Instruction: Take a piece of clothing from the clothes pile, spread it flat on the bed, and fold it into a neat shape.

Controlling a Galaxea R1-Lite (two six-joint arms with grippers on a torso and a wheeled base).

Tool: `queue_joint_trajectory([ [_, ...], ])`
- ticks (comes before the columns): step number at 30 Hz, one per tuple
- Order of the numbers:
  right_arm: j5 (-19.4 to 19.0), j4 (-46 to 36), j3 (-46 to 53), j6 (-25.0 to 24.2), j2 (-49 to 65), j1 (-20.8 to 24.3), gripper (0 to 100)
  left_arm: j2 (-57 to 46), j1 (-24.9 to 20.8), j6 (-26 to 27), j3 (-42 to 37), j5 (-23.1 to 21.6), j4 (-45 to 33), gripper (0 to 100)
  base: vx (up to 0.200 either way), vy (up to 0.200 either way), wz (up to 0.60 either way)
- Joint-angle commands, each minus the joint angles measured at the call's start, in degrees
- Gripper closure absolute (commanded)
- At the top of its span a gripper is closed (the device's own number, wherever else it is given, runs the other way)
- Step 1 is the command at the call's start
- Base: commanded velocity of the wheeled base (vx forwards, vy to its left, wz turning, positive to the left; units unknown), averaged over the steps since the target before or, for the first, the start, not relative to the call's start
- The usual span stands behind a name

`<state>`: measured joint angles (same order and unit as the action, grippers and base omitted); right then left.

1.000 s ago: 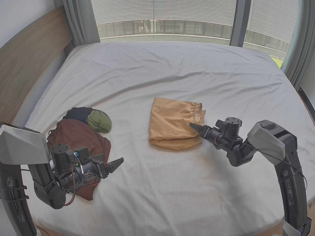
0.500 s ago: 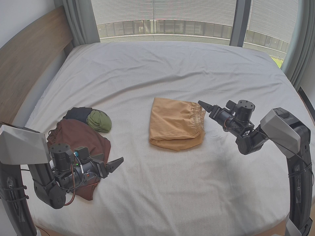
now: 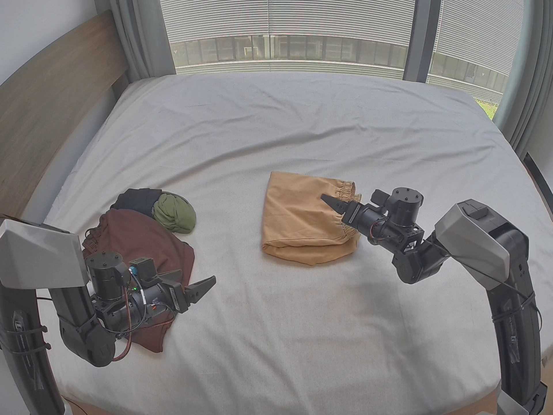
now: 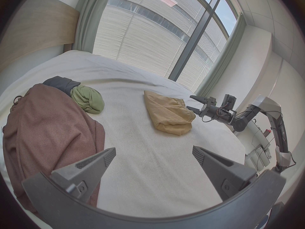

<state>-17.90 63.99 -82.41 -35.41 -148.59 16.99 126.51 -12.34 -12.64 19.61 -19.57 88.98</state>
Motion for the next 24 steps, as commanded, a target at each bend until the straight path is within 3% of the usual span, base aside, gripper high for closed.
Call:
queue_joint_trajectory([
  [1,0.05,-0.36,-0.91,1.31,-4.78,-0.03,0,0.14,0.03,-0.01,-0.02,-0.03,0.05,0,0.0,0.0,0.0],
  [7,0.14,0.0,-0.74,2.19,-6.01,-0.56,0,0.14,0.12,-0.01,-0.02,-0.03,0.05,0,0.0,0.0,0.0],
  [14,2.95,2.19,0.05,1.93,-5.04,-0.29,0,-0.57,0.03,-0.54,-0.02,-0.03,0.05,0,0.0,0.0,0.0],
  [19,4.27,5.27,9.63,1.93,6.3,0.32,0,-5.93,-0.5,-3.35,0.34,-0.12,0.05,0,0.0,0.0,0.0],
  [24,4.27,10.37,26.95,2.28,25.1,1.64,0,-20.08,-2.25,-9.68,-0.37,-0.65,-0.12,0,0.0,0.0,0.0],
])
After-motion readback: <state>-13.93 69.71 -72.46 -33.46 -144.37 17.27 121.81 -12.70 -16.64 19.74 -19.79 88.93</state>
